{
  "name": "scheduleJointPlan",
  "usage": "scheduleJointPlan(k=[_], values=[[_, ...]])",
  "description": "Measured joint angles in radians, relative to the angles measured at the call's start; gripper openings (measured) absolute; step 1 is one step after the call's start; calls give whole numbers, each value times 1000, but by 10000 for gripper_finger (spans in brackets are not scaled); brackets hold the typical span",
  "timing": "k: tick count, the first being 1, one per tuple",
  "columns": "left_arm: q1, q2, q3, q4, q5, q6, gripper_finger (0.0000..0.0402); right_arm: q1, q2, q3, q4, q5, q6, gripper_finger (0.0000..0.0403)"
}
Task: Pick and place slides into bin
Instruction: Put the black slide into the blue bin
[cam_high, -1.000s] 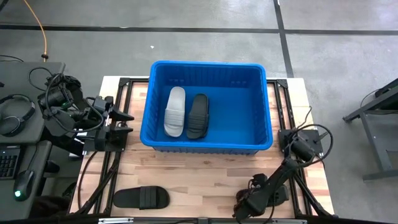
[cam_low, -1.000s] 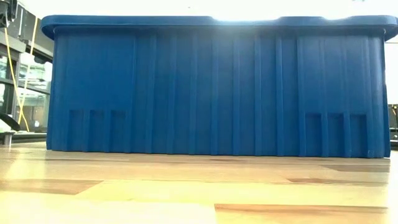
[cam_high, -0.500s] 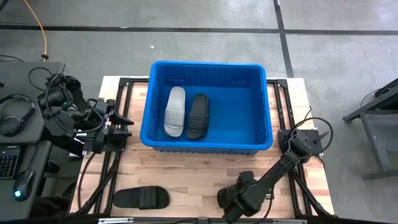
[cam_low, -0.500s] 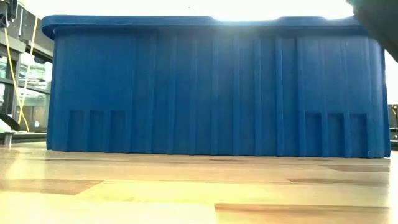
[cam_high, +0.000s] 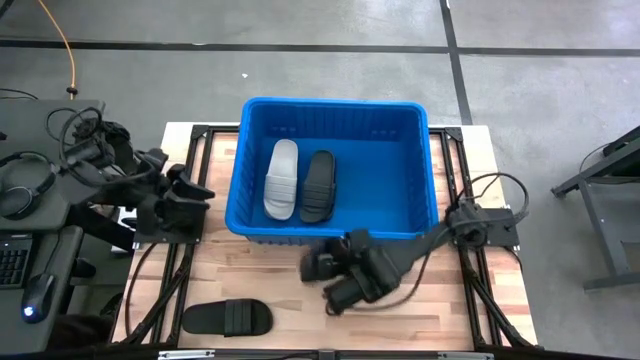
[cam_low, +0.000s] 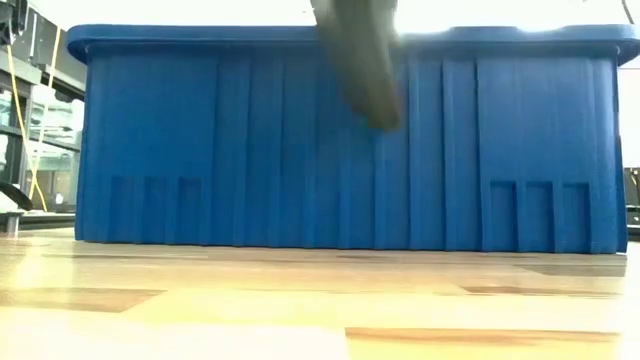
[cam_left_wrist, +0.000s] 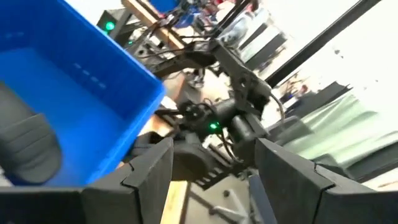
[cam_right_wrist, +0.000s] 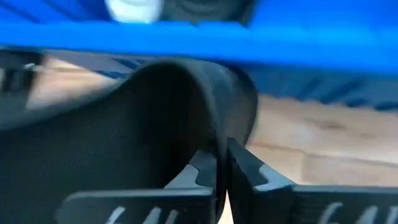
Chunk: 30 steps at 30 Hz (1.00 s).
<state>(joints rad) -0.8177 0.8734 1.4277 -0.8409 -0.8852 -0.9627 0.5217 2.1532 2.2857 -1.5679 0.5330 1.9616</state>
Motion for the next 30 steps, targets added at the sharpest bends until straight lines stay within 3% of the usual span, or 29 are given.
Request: scheduleJointPlan(k=[3,7,12,17,22,27,30], values=[[0,1,0,23,-10,12,216,-42,-2,72,9,67,-149,0],[0,8,0,22,-38,-6,216,-86,-55,45,63,82,-276,0],[0,14,0,32,-75,-68,216,-87,-63,59,40,-35,-298,0],[0,15,0,32,-105,-82,216,-6,-58,67,109,-99,-296,0],[0,23,0,32,-111,-116,216,64,-95,70,282,41,-335,0],[0,49,0,32,-149,-136,216,92,-145,70,334,248,-417,0],[0,72,0,32,-159,-206,216,80,-178,71,309,312,-464,0]])
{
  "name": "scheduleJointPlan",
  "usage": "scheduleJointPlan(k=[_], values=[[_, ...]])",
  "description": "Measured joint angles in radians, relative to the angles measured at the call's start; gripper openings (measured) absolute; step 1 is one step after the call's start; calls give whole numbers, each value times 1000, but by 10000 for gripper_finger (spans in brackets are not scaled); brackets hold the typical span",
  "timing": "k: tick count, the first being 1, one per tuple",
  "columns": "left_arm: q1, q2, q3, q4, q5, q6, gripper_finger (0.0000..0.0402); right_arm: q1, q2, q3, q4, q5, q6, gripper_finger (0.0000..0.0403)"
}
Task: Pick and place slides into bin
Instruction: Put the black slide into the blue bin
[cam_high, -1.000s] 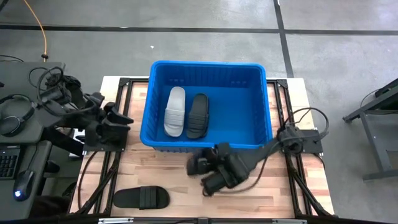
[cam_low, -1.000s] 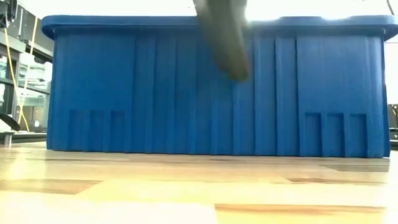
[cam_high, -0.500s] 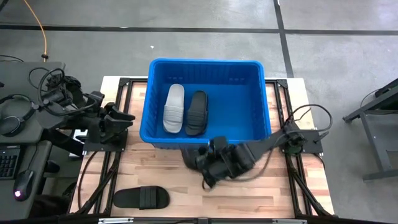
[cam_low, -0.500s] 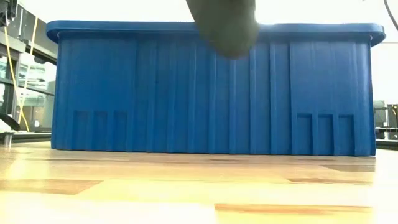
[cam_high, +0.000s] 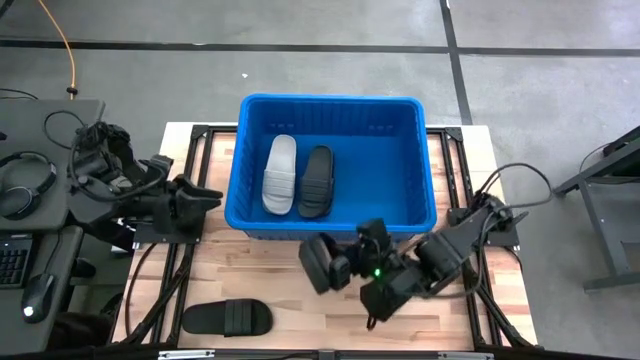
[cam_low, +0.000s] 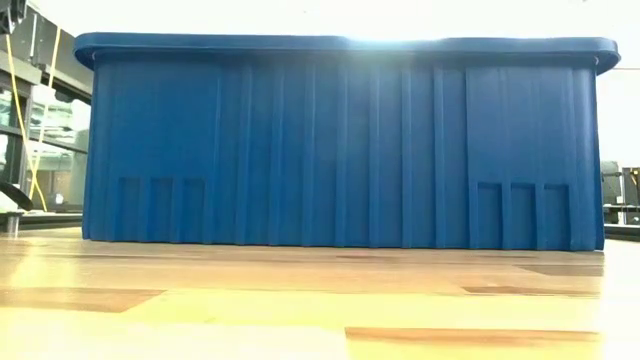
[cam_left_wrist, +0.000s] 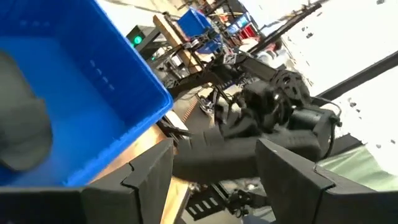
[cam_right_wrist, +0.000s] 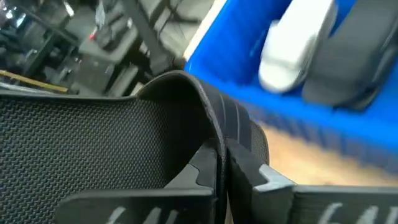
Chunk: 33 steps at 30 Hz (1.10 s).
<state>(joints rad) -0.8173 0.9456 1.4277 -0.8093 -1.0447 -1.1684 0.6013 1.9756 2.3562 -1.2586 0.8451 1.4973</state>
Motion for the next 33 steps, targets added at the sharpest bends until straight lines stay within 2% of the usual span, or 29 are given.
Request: scheduleJointPlan(k=[3,6,12,18,22,24,28,33], values=[[0,22,0,0,6,-107,216,-27,-24,0,-32,43,-43,0],[0,49,0,1,-1,-205,216,-63,-40,0,-78,36,-78,0],[0,111,0,72,18,-360,216,-161,-39,0,-121,-95,-203,0],[0,169,0,218,23,-378,216,-231,-20,0,-130,-198,-348,0],[0,210,0,293,25,-483,216,-250,10,0,-89,-277,-452,0],[1,220,0,313,76,-490,216,-251,32,0,-69,-296,-481,0],[67,268,0,313,284,-577,216,-236,55,3,-69,-305,-530,0],[145,317,0,336,465,-646,216,-202,67,1,-56,-311,-567,0]])
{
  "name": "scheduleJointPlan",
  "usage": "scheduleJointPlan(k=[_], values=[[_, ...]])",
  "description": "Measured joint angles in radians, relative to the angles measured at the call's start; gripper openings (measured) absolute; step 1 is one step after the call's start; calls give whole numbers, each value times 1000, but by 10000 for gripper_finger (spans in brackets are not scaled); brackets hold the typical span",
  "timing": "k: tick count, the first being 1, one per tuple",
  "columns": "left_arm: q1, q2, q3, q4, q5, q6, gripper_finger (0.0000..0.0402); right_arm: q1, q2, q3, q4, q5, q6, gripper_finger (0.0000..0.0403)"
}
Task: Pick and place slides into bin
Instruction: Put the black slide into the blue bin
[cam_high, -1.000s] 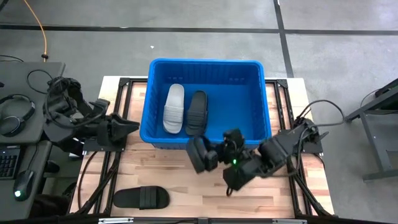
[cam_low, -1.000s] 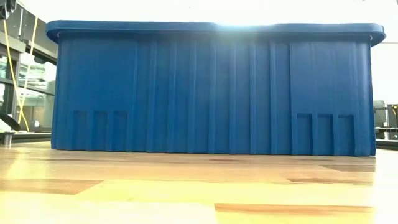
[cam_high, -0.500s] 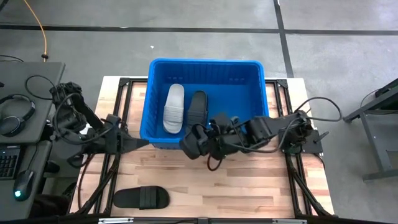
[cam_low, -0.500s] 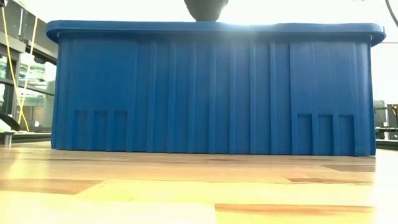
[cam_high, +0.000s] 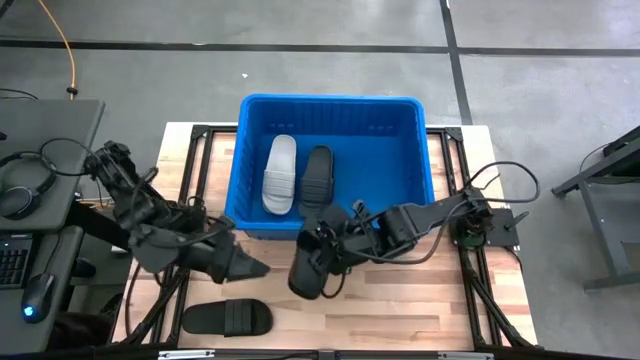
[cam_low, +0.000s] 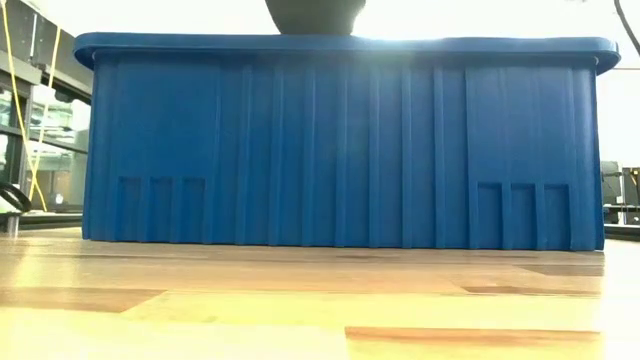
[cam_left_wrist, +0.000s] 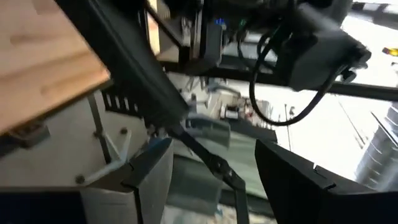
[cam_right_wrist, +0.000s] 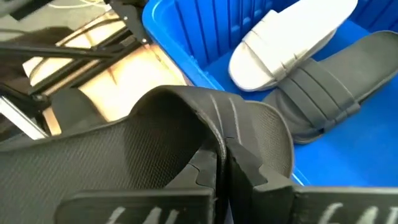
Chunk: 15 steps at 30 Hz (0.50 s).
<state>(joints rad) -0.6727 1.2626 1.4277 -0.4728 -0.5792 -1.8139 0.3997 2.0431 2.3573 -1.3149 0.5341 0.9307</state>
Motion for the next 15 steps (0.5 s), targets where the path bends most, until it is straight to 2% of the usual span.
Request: scheduleJointPlan(k=[6,12,15], values=[[69,50,1,140,168,52,216,26,0,0,-8,15,-8,0],[63,91,-1,128,313,-22,216,61,0,-2,-5,18,11,0],[63,93,0,106,326,-55,216,70,0,-2,-4,30,11,0]])
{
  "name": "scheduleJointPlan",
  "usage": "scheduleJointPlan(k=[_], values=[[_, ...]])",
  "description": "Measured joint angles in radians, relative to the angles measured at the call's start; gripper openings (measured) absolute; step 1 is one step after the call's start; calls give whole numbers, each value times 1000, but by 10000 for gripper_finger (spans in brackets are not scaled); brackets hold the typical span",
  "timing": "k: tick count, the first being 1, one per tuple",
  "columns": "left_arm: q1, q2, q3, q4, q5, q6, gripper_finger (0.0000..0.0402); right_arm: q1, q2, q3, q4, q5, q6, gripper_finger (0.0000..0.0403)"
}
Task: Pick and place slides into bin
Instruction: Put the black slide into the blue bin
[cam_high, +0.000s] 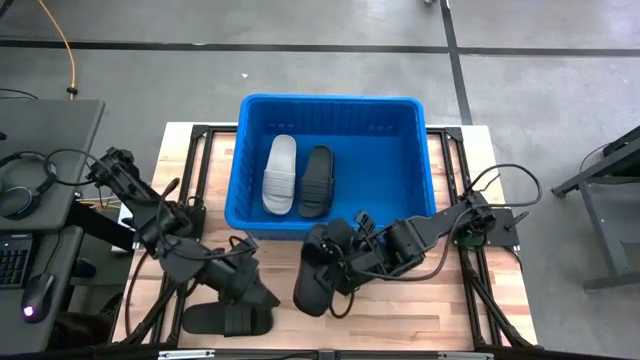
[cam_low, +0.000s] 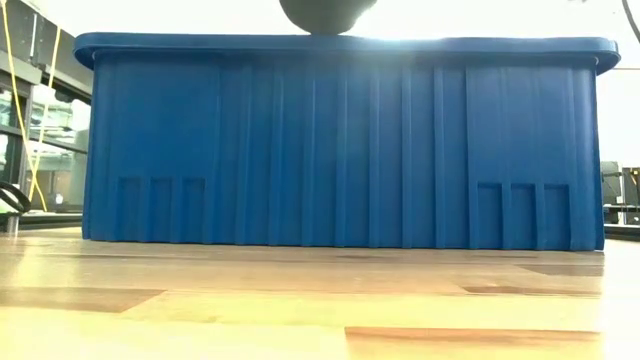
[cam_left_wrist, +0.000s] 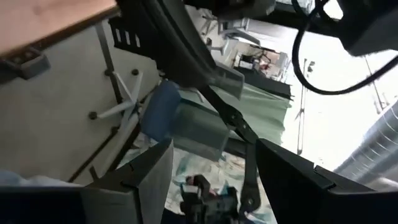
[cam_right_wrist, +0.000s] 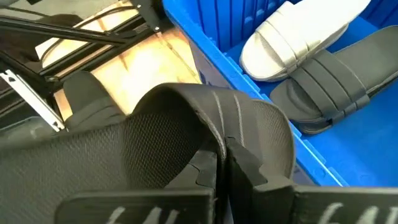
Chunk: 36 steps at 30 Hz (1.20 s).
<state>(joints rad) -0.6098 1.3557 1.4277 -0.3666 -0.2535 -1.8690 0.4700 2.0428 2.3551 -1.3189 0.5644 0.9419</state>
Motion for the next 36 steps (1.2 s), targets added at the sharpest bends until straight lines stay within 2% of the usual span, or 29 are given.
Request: scheduleJointPlan(k=[15,24,28,31,36], values=[[38,15,0,-36,-13,25,216,37,-5,0,53,59,9,0],[44,20,0,-23,-1,33,216,58,38,0,102,73,6,0],[57,31,0,11,79,40,216,64,64,0,114,49,-11,0],[61,48,0,26,80,-3,216,74,80,0,111,70,-27,0],[61,65,0,-26,152,-85,216,82,100,0,77,65,-23,0]])
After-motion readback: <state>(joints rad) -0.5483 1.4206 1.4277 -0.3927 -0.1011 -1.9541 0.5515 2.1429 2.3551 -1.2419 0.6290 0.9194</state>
